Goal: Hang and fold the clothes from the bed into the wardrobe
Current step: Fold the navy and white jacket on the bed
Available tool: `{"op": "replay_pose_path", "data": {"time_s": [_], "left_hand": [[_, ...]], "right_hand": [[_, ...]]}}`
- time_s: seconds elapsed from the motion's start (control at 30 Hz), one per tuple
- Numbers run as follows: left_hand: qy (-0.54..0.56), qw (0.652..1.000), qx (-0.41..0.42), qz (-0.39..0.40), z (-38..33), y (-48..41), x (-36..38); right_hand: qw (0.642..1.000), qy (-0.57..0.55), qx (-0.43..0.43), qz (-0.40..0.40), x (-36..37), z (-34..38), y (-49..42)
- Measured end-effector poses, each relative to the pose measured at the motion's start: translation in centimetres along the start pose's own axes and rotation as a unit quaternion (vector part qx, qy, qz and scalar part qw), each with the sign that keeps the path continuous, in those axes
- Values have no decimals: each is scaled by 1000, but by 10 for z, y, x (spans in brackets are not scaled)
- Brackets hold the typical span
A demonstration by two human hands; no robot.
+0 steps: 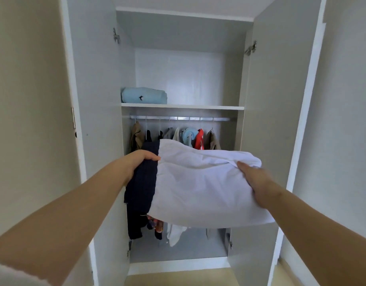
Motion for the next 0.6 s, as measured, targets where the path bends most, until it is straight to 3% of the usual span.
{"op": "replay_pose_path", "data": {"time_s": [0.33, 0.6], "left_hand": [[19, 998, 55, -17, -109, -196, -53], [17, 993, 113, -30, -197, -310, -63]], "right_hand": [[999, -9, -42, -11, 137, 82, -181], [996, -38, -84, 5, 200, 141, -302]]}}
Point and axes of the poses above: each hand's wrist, its own y-axis away from the middle knuckle, its own x-axis out of the palm, z = x × y, the point moved 5 cm from there along -y, towards the middle knuckle, and after that the axes turned 2 degrees about -z, right-handed, at the moved point
